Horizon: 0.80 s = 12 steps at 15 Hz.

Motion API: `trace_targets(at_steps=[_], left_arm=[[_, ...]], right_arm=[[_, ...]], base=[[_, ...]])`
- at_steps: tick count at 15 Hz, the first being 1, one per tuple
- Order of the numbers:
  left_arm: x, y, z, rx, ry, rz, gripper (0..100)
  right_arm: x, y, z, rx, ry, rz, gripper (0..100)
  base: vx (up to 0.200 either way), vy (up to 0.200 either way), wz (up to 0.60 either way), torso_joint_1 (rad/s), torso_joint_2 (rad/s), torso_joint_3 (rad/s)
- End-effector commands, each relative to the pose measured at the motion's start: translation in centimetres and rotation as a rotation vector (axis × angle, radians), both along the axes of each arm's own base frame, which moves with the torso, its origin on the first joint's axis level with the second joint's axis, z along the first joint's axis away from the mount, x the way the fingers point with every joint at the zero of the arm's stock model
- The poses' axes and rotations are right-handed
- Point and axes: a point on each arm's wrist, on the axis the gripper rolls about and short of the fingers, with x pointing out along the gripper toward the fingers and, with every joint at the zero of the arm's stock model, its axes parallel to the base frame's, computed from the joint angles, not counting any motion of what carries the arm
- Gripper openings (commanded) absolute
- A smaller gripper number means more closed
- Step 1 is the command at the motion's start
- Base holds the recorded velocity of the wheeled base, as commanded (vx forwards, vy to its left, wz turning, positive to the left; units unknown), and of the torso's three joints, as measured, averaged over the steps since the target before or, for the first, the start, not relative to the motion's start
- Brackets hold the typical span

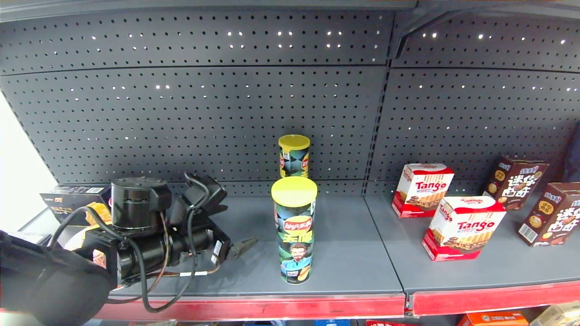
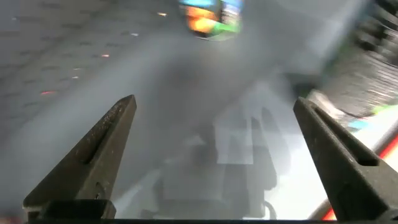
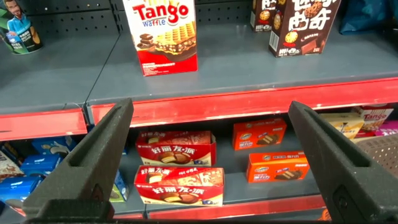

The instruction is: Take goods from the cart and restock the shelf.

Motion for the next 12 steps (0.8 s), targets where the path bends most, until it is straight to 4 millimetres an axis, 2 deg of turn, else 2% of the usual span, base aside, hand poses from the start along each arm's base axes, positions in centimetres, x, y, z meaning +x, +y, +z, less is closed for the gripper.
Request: trace_targets(at_steps=[1,3,4,5,6,7,8,10,12], left_arm=[[-0.3,2.3,2.5,-0.014,-0.092,0.102,100],[-0.7,4.0,5.3,-0.035,-0.195,0.183,100],[-1.2,4.7,7.2,-0.056,-0.26,0.224,100],[-2.1,5.0,8.3,-0.074,-0.294,0.255,100],[-3.4,5.2,9.4,-0.097,-0.33,0.283,100],[-5.9,5.7,10.8,-0.111,-0.394,0.337,100],[-8.3,6.1,11.2,-0.112,-0.424,0.384,100],[-11.7,6.7,10.5,-0.129,-0.429,0.439,100],[-18.3,8.2,7.0,-0.172,-0.449,0.566,100]], right_arm=[[0.0,0.0,0.0,0.0,0.001,0.001,100],[0.0,0.0,0.0,0.0,0.001,0.001,100],[0.0,0.0,0.0,0.0,0.001,0.0,100],[0.0,0.0,0.0,0.0,0.001,0.001,100],[0.0,0.0,0.0,0.0,0.001,0.001,100],[0.0,0.0,0.0,0.0,0.001,0.001,100],[0.0,0.0,0.0,0.0,0.001,0.0,100],[0.0,0.0,0.0,0.0,0.001,0.0,100],[0.0,0.0,0.0,0.0,0.001,0.001,100]], base=[[0.0,0.0,0.0,0.0,0.0,0.0],[0.0,0.0,0.0,0.0,0.0,0.0],[0.0,0.0,0.0,0.0,0.0,0.0],[0.0,0.0,0.0,0.0,0.0,0.0],[0.0,0.0,0.0,0.0,0.0,0.0],[0.0,0.0,0.0,0.0,0.0,0.0],[0.0,0.0,0.0,0.0,0.0,0.0],[0.0,0.0,0.0,0.0,0.0,0.0],[0.0,0.0,0.0,0.0,0.0,0.0]])
